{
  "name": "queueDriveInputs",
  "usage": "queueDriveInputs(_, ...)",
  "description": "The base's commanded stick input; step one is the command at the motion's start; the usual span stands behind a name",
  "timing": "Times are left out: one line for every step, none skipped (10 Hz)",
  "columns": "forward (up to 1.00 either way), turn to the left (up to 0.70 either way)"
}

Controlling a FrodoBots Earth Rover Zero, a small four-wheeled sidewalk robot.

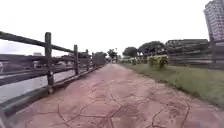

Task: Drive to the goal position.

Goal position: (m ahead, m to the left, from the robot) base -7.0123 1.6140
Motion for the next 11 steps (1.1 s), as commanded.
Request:
queueDriveInputs(1.00, 0.00)
queueDriveInputs(1.00, 0.00)
queueDriveInputs(1.00, 0.00)
queueDriveInputs(1.00, 0.00)
queueDriveInputs(1.00, -0.17)
queueDriveInputs(1.00, -0.40)
queueDriveInputs(1.00, -0.37)
queueDriveInputs(1.00, -0.35)
queueDriveInputs(1.00, 0.00)
queueDriveInputs(1.00, 0.00)
queueDriveInputs(1.00, -0.09)
